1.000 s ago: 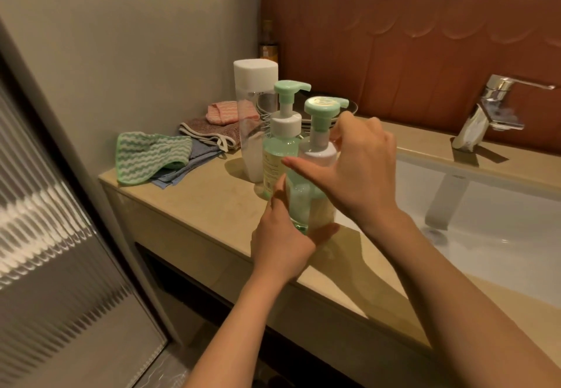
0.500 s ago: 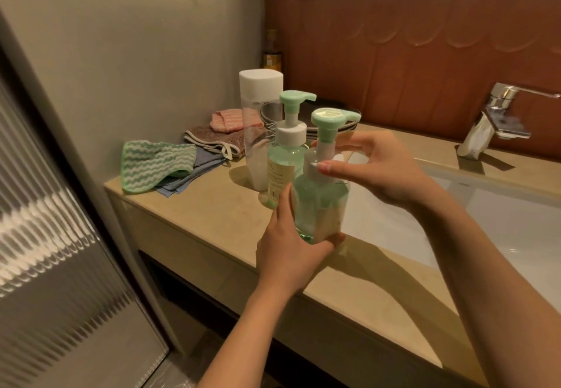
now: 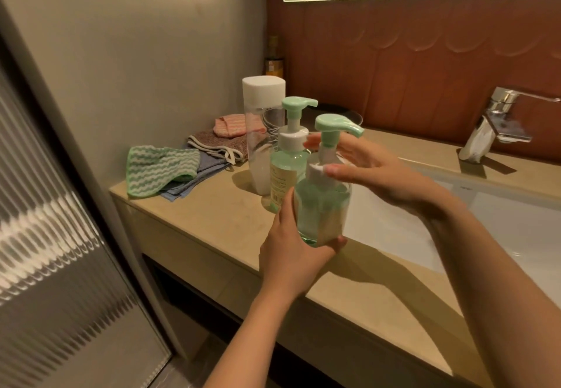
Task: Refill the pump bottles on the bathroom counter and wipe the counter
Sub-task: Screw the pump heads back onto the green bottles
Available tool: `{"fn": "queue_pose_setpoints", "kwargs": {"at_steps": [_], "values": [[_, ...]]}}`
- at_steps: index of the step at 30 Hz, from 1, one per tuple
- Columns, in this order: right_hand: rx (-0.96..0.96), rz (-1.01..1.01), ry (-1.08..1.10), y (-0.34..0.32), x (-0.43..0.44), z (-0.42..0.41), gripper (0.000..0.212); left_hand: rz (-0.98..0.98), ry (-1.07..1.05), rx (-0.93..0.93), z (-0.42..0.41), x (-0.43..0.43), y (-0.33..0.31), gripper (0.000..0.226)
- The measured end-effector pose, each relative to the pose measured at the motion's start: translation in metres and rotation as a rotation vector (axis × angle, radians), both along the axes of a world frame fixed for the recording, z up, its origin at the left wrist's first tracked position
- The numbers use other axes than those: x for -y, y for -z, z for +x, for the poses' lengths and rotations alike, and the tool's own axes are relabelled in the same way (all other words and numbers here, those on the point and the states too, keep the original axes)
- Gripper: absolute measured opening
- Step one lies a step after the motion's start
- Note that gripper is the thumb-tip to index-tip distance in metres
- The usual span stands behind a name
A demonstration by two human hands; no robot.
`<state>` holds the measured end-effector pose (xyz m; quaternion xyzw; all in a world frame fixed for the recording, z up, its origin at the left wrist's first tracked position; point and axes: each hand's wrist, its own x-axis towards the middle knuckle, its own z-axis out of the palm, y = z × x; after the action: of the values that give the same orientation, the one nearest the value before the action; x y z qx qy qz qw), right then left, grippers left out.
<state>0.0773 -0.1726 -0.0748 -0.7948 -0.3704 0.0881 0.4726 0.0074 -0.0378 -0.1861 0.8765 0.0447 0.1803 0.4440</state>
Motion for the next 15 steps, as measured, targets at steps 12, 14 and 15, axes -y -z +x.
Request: {"fn": "queue_pose_setpoints", "kwargs": {"at_steps": [12, 14, 15], "values": [[0.375, -0.016, 0.413, -0.005, -0.018, -0.015, 0.044, -0.009, -0.005, -0.013, -0.001, 0.001, -0.001, 0.112], [0.449, -0.059, 0.506, 0.001, -0.023, -0.013, 0.047, -0.019, -0.013, -0.022, 0.0, 0.002, -0.001, 0.112], [0.495, -0.102, 0.542, 0.003, -0.025, -0.013, 0.05, -0.026, -0.016, -0.024, 0.0, 0.002, -0.001, 0.112]]}}
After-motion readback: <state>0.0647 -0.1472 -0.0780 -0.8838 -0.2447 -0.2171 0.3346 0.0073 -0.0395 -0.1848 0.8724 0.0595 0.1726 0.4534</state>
